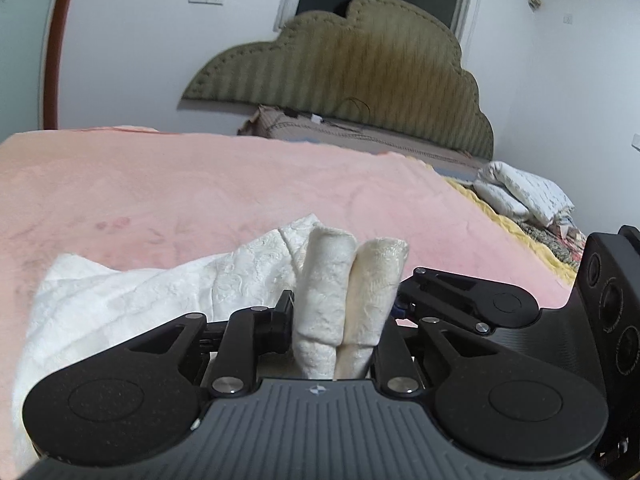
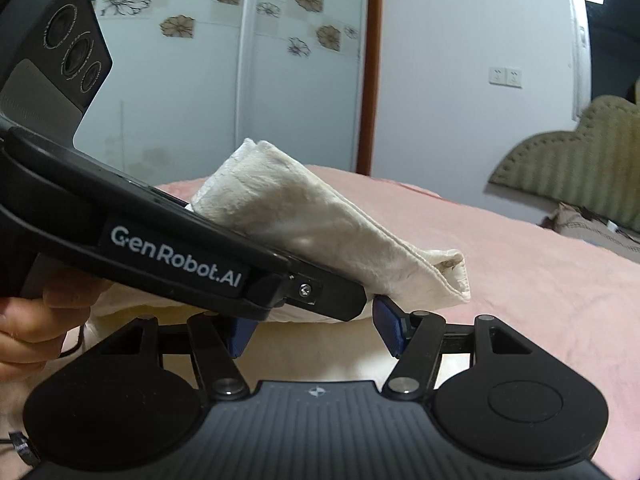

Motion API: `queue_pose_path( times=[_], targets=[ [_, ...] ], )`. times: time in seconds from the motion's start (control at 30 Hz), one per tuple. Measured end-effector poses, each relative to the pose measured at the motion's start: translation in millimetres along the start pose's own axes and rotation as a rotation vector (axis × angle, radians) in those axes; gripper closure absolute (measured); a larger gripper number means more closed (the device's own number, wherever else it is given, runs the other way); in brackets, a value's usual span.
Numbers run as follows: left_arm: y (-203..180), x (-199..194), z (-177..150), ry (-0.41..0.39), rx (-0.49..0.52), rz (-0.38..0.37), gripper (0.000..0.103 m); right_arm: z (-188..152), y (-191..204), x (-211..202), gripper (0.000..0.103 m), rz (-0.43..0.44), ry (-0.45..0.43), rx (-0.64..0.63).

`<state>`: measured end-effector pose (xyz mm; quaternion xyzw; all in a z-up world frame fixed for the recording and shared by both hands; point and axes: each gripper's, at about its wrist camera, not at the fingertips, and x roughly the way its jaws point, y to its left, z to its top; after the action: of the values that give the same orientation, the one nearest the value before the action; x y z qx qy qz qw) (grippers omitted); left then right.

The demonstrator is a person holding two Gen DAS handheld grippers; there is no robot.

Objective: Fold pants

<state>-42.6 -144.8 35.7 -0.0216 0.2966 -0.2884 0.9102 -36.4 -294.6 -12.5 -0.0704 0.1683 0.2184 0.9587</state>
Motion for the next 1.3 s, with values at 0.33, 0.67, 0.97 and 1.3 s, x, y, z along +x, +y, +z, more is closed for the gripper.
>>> queue_pose_path(
  times=[0.33,0.67,0.97,1.3],
  targets=[
    [-17.8,24.2,-9.2,0.047,0.043,-0.041,0.078,-22.9,-11.0,-13.0,0.041,-0.058,0.043,0.101],
    [-12.2,40.7,-19.0,0.137,-0.01,-0.139,0.058,-47.9,-32.0,-55.6,0.038,-0.285,0.138,0.302],
    [7.1,15.8,-9.0,0.178,-0.07,-0.323,0.045,-40.2,-28.0,-84.0,0.038,-0.477,0.016,0.381],
    [118.0,-42.6,2.4,0.064,-0.225,-0.033,0.041,-26.4,24.0,-30.1,0.024,-0.323,0.168,0.118]
  ],
)
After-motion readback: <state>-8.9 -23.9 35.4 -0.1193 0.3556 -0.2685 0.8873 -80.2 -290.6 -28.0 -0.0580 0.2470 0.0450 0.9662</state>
